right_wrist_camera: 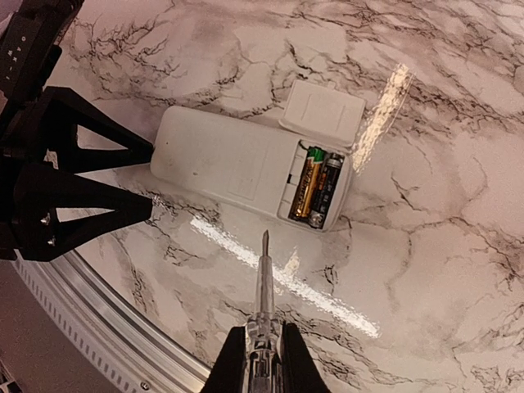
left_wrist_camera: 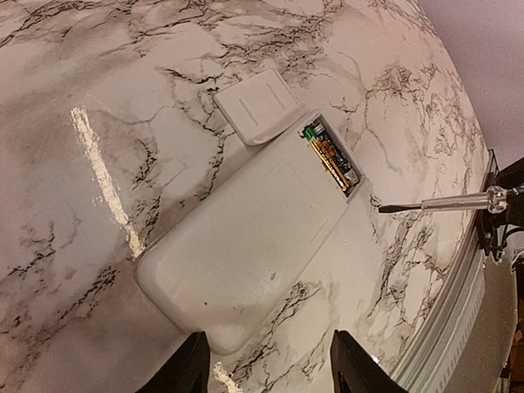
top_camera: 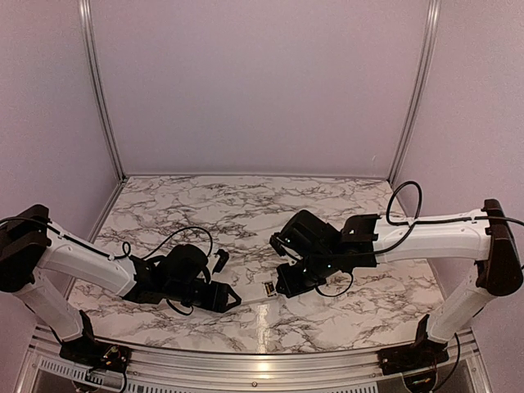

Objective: Unload the batteries from the remote control

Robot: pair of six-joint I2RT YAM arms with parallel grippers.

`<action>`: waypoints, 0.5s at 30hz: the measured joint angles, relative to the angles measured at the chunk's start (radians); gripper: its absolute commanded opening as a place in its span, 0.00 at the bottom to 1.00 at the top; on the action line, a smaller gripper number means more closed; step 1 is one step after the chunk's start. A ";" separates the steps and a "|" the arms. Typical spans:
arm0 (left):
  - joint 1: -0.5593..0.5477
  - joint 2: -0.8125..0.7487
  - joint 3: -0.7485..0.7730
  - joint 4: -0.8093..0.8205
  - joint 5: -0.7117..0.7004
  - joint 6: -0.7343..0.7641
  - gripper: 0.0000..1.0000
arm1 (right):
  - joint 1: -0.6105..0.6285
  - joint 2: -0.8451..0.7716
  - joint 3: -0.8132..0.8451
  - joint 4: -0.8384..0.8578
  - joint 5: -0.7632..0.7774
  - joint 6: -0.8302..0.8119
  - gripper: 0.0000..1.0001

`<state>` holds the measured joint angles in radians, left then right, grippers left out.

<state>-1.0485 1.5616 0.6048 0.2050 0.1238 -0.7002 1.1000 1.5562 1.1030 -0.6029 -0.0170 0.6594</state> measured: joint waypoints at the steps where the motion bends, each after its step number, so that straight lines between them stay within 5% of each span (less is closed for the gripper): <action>1: 0.000 0.000 0.000 0.000 0.000 0.000 0.53 | 0.000 0.000 0.000 0.000 0.000 -0.002 0.00; 15: -0.003 -0.002 0.002 -0.046 -0.085 0.013 0.55 | -0.005 0.000 -0.002 -0.004 0.000 -0.032 0.00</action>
<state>-1.0519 1.5597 0.6071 0.1593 0.0391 -0.6868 1.0946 1.5558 1.1015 -0.6071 -0.0166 0.6273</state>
